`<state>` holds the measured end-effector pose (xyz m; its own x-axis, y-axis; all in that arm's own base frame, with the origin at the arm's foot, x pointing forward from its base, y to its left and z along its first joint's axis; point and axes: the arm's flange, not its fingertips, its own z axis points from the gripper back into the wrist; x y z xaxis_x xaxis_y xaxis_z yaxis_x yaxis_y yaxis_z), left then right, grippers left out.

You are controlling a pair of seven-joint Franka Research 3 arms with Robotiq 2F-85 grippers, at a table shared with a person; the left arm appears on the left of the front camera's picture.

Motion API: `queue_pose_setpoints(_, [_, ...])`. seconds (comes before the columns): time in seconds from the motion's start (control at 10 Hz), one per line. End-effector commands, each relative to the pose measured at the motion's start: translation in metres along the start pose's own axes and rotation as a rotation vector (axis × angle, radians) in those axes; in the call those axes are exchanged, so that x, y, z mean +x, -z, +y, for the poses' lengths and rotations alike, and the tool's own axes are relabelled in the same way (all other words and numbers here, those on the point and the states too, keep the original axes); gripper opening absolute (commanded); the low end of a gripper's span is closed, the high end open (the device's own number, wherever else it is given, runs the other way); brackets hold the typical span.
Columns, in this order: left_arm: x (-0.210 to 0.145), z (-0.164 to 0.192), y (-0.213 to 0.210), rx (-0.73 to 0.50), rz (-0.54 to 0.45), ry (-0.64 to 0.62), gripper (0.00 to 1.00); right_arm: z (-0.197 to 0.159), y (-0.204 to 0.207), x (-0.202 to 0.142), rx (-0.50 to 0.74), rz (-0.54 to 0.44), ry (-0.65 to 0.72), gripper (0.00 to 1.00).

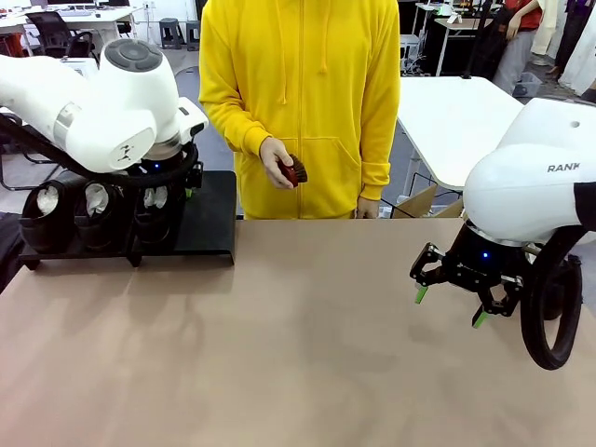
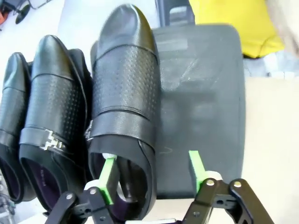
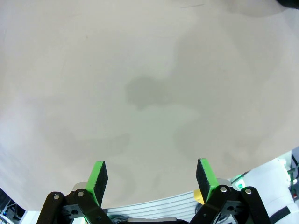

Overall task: Organize the shoes by placing them on the stand.
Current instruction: Place the Shoe from the middle of the table onto the Shoes Stand, then pick up one Shoe and place it in the middle of the table.

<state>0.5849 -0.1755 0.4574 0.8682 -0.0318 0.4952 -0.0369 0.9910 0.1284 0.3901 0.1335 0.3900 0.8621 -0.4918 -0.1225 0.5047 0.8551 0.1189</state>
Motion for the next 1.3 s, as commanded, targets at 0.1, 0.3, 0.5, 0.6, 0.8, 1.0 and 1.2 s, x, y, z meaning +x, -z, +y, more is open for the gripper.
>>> queue_pose_setpoints(0.1, [-0.003, -0.002, 0.011, 0.017, 0.022, 0.053, 1.00, -0.001, -0.002, 0.001, -0.005, -0.008, -0.017, 1.00])
queue_pose_setpoints(0.3, [-0.003, -0.002, 0.011, 0.017, 0.022, 0.053, 1.00, -0.001, -0.002, 0.001, -0.005, -0.008, -0.017, 1.00])
queue_pose_setpoints(0.5, [-0.003, -0.002, 0.011, 0.017, 0.022, 0.053, 1.00, -0.001, -0.002, 0.001, -0.005, -0.008, -0.017, 1.00])
queue_pose_setpoints(0.6, [-0.003, -0.002, 0.011, 0.017, 0.022, 0.053, 1.00, -0.001, -0.002, 0.001, -0.005, -0.008, -0.017, 1.00])
queue_pose_setpoints(0.8, [-0.003, -0.002, 0.011, 0.017, 0.022, 0.053, 1.00, -0.001, -0.002, 0.001, -0.005, -0.008, -0.017, 1.00])
queue_pose_setpoints(1.0, [-0.005, -0.003, 0.013, 0.004, 0.023, 0.045, 1.00, -0.001, -0.002, 0.001, -0.005, -0.008, -0.017, 1.00])
queue_pose_setpoints(1.2, [-0.025, -0.011, -0.042, -0.130, 0.040, -0.011, 1.00, -0.001, -0.002, 0.001, -0.005, -0.008, -0.017, 1.00])
